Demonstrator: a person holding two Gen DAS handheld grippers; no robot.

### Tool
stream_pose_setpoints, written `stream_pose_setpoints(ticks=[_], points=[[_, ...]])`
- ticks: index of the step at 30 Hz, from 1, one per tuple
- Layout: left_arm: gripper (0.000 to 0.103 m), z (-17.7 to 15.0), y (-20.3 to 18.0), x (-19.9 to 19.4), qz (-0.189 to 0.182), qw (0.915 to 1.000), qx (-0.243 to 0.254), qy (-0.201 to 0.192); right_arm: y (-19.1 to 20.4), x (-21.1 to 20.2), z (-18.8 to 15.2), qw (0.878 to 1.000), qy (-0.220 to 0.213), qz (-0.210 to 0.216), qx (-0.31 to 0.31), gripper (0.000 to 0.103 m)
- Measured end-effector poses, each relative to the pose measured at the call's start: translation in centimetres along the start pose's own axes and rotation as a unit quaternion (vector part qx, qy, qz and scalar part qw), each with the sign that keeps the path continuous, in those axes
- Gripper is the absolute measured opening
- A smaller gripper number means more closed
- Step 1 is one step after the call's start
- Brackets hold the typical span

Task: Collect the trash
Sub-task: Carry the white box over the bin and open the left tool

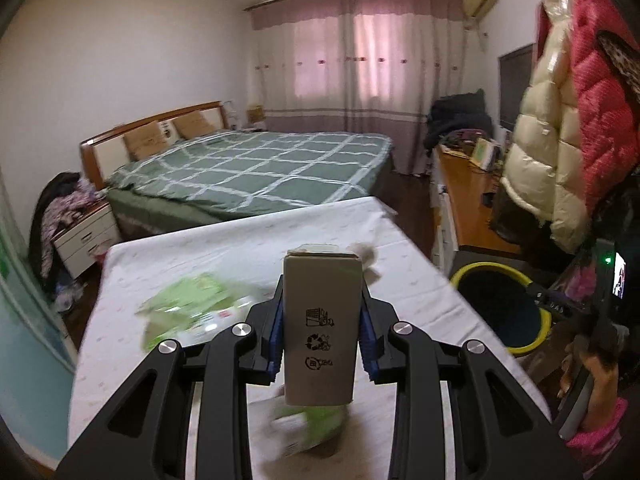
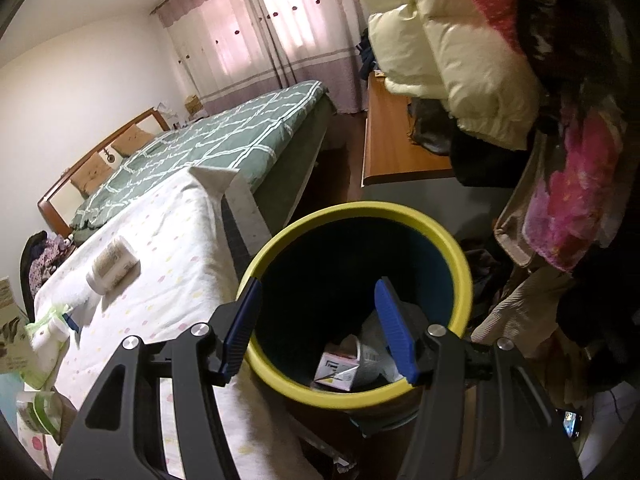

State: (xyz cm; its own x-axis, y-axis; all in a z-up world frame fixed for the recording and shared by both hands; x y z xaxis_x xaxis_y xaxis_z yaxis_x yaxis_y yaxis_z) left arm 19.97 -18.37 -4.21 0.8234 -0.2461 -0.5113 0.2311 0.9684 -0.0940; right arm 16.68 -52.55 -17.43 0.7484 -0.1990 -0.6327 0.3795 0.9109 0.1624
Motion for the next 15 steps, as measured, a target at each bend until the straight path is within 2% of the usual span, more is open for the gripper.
stream_pose_setpoints(ticks=[6,15], points=[[0.031,0.0,-7.3,3.9,-0.068,0.9969,0.027,0.028,-2.4,-0.7,0.1,1.000,-0.004,-0.012,0.008,0.056],[0.031,-1.9,-18.8,9.5,-0.144,0.9839,0.072,0.077,-7.4,-0.7,-0.5,0.999,0.003,-0.031,0.039,0.056]])
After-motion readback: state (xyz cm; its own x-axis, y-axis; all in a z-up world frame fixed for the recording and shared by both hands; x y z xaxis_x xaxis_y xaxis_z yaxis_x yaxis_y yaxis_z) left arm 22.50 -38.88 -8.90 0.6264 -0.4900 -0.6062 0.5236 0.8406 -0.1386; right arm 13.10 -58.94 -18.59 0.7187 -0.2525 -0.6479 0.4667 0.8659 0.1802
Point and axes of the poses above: each gripper's, at about its wrist camera, not at the fingertips, and x roughly the way its jaws point, y to its left, z to its top, the point moved 4 cm from there along x, roughly the way its jaws point, and after that the axes turned 9 degrees about -x, right-handed, at the moved point
